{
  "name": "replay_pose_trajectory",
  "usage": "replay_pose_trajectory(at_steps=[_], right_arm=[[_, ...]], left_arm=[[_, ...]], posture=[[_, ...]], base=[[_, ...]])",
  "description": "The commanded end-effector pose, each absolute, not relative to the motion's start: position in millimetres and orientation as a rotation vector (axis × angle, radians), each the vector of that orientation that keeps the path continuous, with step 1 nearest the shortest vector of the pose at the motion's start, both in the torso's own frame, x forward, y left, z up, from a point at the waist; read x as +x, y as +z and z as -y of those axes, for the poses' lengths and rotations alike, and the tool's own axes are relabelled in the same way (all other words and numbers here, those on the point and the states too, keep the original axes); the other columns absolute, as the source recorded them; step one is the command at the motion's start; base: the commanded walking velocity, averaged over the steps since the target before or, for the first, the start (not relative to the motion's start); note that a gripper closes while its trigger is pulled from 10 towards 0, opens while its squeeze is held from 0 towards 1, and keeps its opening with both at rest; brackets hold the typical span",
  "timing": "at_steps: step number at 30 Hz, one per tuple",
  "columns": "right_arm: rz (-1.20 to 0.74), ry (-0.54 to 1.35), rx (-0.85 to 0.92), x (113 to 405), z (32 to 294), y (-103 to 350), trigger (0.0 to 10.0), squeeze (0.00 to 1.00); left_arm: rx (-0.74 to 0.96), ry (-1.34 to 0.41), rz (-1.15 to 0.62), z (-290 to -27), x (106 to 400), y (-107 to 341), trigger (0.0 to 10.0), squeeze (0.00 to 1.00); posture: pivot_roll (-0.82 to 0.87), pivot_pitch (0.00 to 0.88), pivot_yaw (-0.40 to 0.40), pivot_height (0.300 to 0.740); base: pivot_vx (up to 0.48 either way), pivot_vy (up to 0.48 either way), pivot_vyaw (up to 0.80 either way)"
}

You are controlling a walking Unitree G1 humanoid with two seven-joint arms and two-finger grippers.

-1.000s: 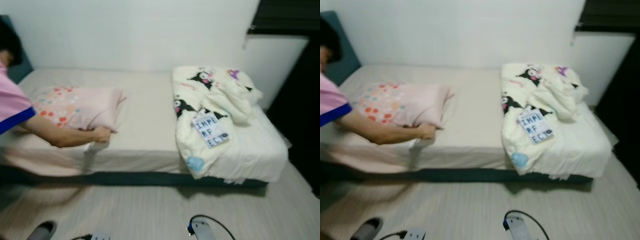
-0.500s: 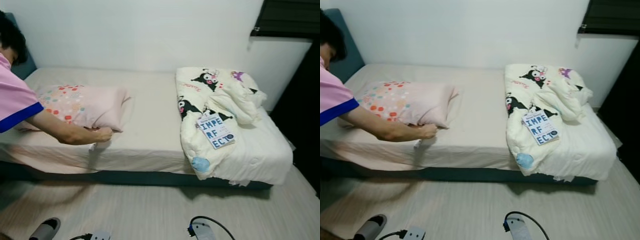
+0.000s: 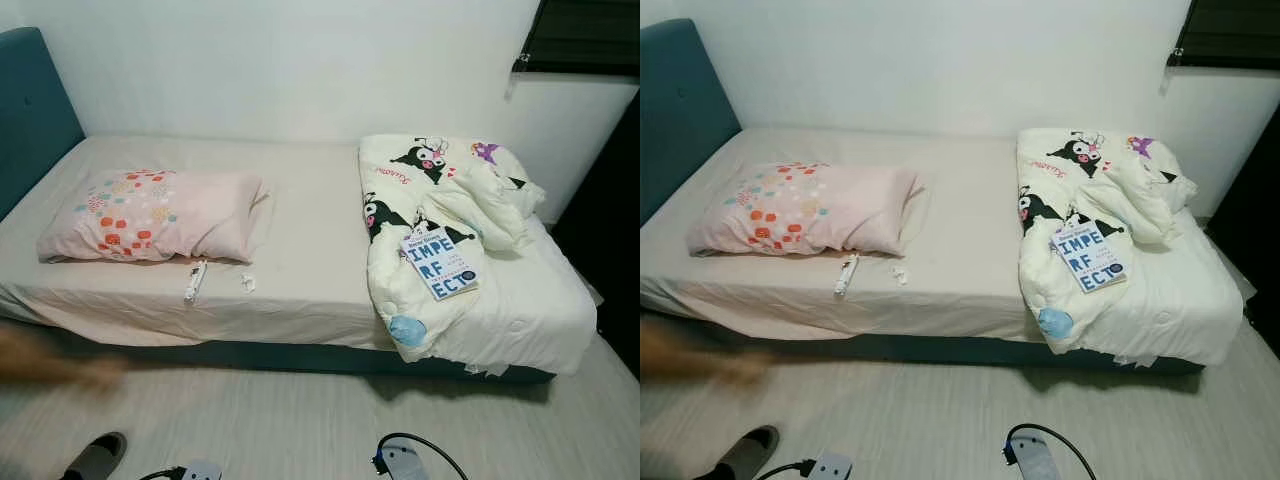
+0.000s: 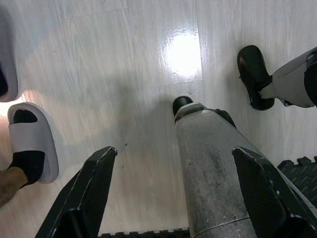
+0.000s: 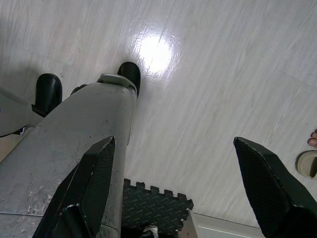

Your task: Clean up the room

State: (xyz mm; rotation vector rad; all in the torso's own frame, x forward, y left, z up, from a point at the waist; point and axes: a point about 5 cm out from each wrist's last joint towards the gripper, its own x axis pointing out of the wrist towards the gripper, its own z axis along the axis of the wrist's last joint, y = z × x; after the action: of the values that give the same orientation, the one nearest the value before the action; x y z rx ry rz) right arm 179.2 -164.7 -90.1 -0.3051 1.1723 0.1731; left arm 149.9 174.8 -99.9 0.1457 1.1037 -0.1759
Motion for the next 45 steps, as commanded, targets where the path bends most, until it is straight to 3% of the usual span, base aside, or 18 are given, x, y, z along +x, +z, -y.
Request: replay_pose_trajectory(at_steps=[1,11,24,34,45], right_arm=[[-1.175,0.169,-0.295,177.4,164.1,-91.0,10.0,0.0],[-1.173,0.166,-0.292,177.8,164.7,-90.8,10.0,0.0],[-1.152,0.193,-0.29,180.0,163.7,-89.8,10.0,0.0],[-1.149,0.192,-0.281,179.8,163.4,-89.9,10.0,0.0],[-1.158,0.24,-0.28,178.8,160.9,-90.3,10.0,0.0]], left_arm=[[0.163,-0.175,-1.113,-178.1,146.2,-101.0,10.0,0.0],[0.108,-0.129,-1.075,-177.3,147.8,-100.0,10.0,0.0],[0.075,-0.103,-1.05,-176.6,149.4,-99.1,10.0,0.0],[0.046,-0.09,-1.028,-176.2,150.2,-98.4,10.0,0.0],[0.043,-0.104,-1.027,-176.1,149.6,-98.5,10.0,0.0]], posture=[[-0.06,0.037,-0.01,0.74],[-0.06,0.043,-0.014,0.74],[-0.06,0.04,-0.016,0.74],[-0.06,0.042,-0.017,0.74],[-0.06,0.044,-0.013,0.74]], base=[[0.0,0.0,0.0],[0.089,0.0,0.0],[0.479,0.0,0.62],[0.48,0.0,0.0],[0.48,0.0,0.79]])
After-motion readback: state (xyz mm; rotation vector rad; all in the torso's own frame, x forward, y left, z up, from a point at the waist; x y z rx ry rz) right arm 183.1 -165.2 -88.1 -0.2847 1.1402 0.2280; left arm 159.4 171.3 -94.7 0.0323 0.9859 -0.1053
